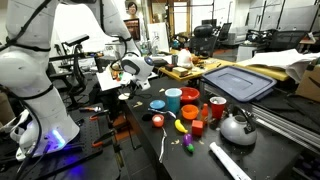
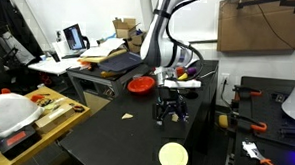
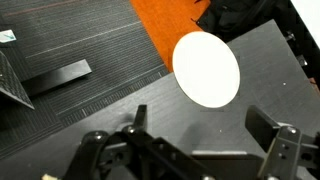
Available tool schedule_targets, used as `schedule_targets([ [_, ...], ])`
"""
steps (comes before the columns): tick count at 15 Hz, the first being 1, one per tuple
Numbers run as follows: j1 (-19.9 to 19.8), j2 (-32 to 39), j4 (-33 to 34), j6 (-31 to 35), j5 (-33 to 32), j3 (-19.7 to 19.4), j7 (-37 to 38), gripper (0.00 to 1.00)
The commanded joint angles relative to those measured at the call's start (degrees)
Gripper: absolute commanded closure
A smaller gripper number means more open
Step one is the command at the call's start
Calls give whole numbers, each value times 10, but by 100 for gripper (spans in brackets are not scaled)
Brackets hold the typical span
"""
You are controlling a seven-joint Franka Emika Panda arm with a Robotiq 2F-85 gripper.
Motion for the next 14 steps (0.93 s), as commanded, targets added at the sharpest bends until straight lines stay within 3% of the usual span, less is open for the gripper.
schedule_targets([
  [1, 3, -49, -68, 28, 96, 19, -59, 0],
  [6, 16, -71, -110, 21, 233, 14, -154, 0],
  [14, 57, -36, -124, 19, 380, -8, -308, 0],
])
